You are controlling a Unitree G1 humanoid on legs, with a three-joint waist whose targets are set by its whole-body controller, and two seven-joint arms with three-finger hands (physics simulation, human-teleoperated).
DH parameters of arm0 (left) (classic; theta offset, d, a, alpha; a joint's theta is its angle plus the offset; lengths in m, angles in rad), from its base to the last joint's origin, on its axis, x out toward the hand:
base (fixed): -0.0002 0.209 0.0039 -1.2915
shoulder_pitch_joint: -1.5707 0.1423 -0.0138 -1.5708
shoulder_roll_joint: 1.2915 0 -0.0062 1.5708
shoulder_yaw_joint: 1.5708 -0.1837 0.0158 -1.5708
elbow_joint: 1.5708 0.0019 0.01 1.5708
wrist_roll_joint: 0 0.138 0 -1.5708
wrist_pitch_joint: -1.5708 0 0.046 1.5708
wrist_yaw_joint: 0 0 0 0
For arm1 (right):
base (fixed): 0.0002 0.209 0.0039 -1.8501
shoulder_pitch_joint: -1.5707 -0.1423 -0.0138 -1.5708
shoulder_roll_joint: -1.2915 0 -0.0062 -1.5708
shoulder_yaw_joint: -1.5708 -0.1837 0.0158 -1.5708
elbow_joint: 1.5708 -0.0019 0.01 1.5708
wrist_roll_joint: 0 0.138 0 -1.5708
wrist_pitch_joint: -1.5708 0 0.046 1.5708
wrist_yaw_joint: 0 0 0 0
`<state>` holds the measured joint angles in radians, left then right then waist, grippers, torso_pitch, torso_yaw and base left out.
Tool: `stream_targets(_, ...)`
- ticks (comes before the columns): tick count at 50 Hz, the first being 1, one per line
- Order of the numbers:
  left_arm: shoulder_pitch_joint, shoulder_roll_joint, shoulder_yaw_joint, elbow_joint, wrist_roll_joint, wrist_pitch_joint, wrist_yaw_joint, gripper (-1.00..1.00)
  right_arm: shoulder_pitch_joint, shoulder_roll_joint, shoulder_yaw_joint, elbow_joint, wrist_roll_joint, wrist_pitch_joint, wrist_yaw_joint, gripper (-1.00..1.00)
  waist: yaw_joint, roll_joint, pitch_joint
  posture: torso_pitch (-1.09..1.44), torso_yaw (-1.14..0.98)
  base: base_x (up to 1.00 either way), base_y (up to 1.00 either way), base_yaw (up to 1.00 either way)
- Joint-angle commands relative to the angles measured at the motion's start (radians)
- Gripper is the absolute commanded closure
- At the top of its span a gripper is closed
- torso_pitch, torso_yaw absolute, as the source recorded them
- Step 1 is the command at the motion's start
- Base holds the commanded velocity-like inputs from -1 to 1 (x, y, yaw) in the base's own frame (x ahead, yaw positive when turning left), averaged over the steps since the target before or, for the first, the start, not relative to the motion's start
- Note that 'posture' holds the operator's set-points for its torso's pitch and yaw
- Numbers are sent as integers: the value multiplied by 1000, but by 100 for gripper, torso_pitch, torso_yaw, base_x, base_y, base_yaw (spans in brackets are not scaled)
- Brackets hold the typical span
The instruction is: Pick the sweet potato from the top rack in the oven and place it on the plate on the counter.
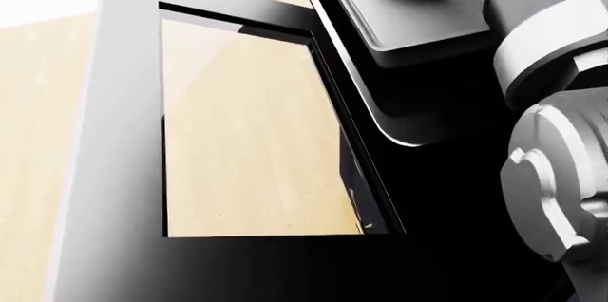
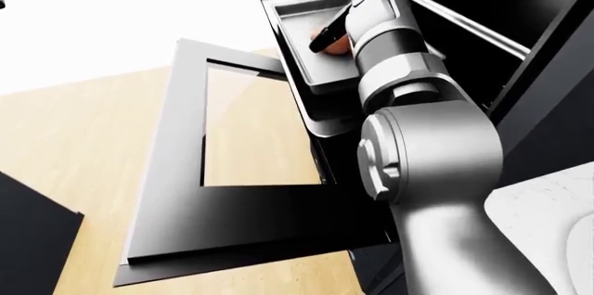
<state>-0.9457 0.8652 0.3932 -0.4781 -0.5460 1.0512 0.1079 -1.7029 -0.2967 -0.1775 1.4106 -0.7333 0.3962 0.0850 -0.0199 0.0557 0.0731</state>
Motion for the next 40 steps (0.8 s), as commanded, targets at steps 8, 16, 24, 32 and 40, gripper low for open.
stream_targets(8, -32, 35, 14, -1, -11, -30, 17, -100, -29, -5, 8, -41, -1, -27, 25, -33, -2, 2, -31, 0, 0, 0, 0, 0)
stream_targets(16, -24, 44, 22, -4, -22, -29, 24, -100, -19, -4, 10, -40, -4, -31, 38, -25, -3, 4, -31, 0, 0, 0, 0, 0)
stream_targets(24, -14, 58, 29, -10, -37, -28, 32, -100, -10, -1, 6, -41, 3, -32, 40, -22, -5, 5, -30, 0, 0, 0, 0, 0)
stream_targets(32, -11, 66, 28, -9, -52, -32, 42, -100, 1, 4, 4, -41, 14, -26, 59, -23, -6, 6, -30, 0, 0, 0, 0, 0)
stream_targets(40, -9, 70, 27, -10, -61, -32, 49, -100, 7, 4, 6, -41, 20, -10, 101, -17, -6, 8, -30, 0, 0, 0, 0, 0)
